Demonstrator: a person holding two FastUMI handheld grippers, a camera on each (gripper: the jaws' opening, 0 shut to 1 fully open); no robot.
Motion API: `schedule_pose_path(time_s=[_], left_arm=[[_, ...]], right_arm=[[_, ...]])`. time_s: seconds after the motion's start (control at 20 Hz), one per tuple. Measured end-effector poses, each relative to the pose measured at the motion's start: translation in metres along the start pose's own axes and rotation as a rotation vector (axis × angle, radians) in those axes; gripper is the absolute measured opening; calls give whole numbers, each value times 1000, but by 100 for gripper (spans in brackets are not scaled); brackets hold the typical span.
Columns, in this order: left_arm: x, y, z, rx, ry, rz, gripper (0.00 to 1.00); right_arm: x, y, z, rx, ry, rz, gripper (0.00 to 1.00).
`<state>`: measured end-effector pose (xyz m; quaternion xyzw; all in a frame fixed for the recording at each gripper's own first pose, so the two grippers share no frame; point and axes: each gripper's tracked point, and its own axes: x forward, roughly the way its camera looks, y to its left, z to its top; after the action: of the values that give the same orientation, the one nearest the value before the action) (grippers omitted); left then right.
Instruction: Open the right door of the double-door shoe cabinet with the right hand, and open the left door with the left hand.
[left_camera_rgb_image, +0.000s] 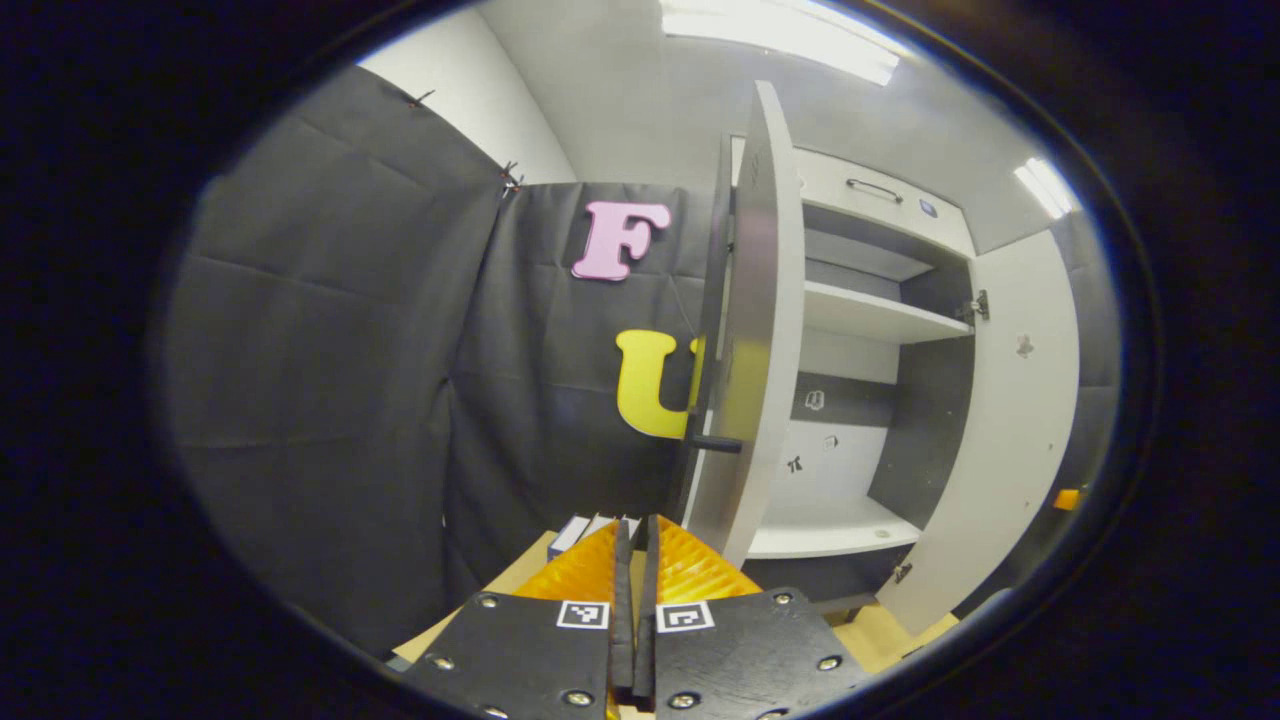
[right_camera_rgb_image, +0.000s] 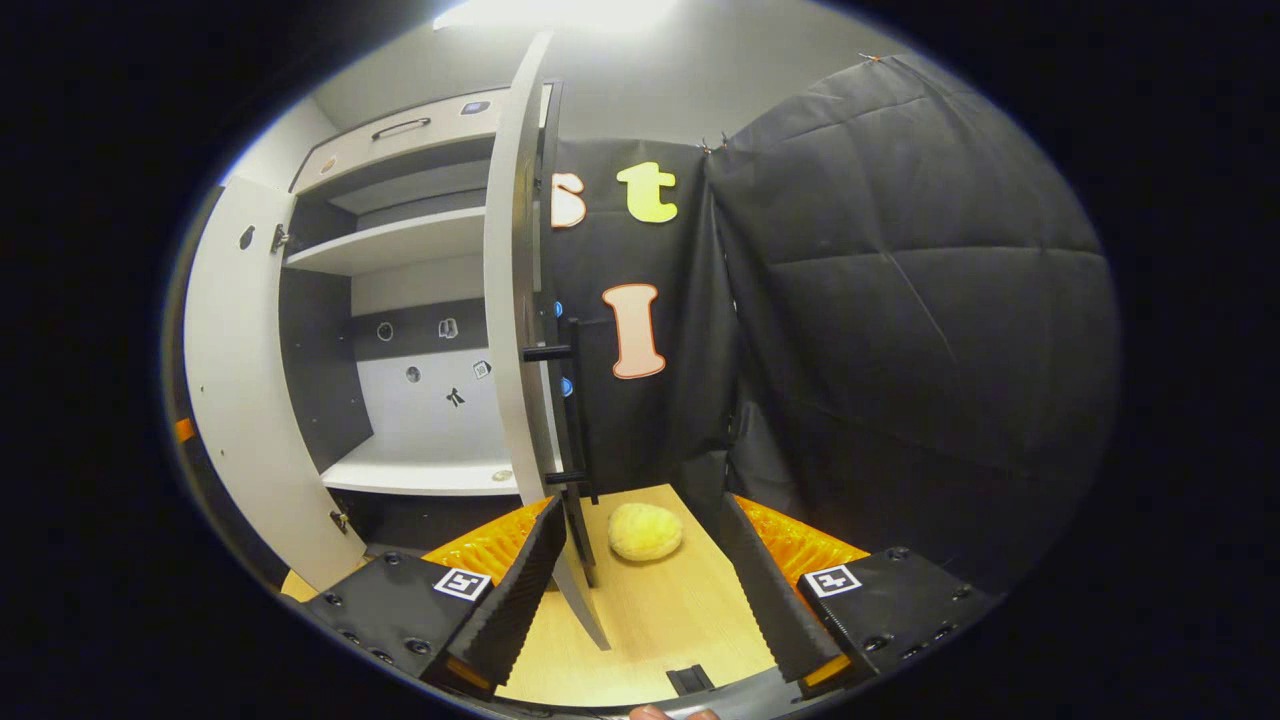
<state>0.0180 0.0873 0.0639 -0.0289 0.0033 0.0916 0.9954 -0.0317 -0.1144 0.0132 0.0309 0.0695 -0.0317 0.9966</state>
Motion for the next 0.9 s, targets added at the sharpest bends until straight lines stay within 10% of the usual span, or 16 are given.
schedule_pose_path(time_s=[0.3,0.55,0.9], left_arm=[[-55,-43,2,102,-24,41,11],[-105,-90,-10,151,-32,9,96],[-132,-117,-36,159,21,0,96]], right_arm=[[-30,-9,11,30,-8,96,98],[-49,-13,11,17,-20,182,98],[-54,1,-7,1,-1,245,98]])
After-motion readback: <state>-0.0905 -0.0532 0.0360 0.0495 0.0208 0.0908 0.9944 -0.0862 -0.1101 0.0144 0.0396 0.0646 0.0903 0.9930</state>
